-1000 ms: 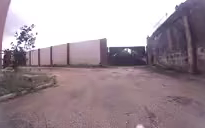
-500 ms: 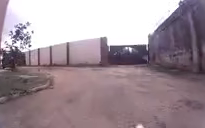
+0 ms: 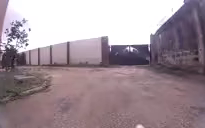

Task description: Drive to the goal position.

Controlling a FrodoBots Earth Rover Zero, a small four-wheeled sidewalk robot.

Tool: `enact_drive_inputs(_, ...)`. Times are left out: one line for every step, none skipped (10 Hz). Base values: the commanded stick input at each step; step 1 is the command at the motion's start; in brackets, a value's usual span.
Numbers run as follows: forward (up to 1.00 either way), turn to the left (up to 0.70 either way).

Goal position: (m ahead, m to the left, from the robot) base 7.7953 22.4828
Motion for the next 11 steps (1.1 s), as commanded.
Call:
enact_drive_inputs(0.5,-0.01)
enact_drive_inputs(0.5,-0.01)
enact_drive_inputs(0.5,-0.01)
enact_drive_inputs(0.5,-0.01)
enact_drive_inputs(0.5,-0.01)
enact_drive_inputs(0.5,-0.01)
enact_drive_inputs(0.5,-0.01)
enact_drive_inputs(0.5,-0.01)
enact_drive_inputs(0.5,-0.01)
enact_drive_inputs(0.5,-0.01)
enact_drive_inputs(0.5,-0.01)
